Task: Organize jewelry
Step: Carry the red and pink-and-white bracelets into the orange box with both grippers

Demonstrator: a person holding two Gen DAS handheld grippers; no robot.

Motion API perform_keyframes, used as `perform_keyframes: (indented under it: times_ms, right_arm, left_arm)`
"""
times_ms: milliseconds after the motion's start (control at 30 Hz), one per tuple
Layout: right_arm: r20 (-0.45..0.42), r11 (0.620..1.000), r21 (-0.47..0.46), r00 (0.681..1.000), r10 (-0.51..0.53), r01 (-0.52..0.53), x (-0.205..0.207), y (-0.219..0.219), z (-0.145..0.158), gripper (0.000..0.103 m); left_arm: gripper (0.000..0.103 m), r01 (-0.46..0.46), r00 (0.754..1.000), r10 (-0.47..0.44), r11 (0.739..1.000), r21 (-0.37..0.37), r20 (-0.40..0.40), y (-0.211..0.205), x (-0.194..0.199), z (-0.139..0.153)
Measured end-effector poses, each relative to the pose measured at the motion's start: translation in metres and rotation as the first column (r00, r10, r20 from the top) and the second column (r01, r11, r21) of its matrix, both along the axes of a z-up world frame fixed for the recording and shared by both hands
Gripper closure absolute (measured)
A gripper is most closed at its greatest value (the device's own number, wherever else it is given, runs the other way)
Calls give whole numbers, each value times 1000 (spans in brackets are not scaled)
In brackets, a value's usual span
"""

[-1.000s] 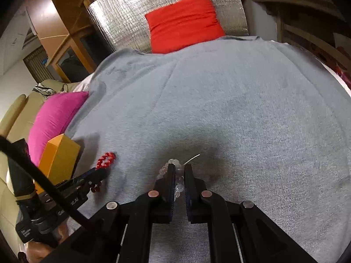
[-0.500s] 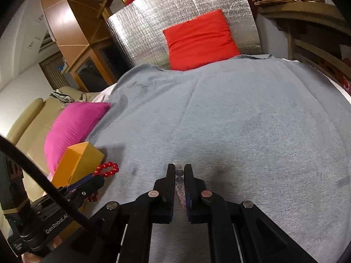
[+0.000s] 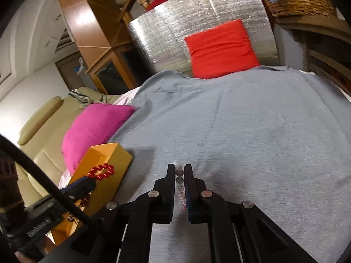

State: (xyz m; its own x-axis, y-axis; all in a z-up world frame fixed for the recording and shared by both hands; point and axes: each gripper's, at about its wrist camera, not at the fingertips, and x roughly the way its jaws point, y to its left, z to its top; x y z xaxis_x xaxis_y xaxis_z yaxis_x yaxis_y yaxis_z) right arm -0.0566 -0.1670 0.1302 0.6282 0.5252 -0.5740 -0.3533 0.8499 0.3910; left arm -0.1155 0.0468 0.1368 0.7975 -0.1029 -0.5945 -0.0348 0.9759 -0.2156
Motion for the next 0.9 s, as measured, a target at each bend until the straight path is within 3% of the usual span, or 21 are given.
perform_keyframes:
  times_ms: [433, 667, 900]
  right_arm:
    - [59, 991, 22, 990, 130, -131, -19, 75, 20, 94]
    - [89, 971, 74, 971, 223, -229, -29, 123, 36, 94]
    - [65, 931, 99, 936, 347, -352, -31, 183, 36, 94]
  left_arm:
    - [85, -171, 985, 172, 985, -30, 24, 94, -37, 15]
    - [85, -297, 955, 296, 954, -27, -30, 155, -48, 1]
    - [85, -346, 933, 341, 938, -30, -117, 190, -44, -27]
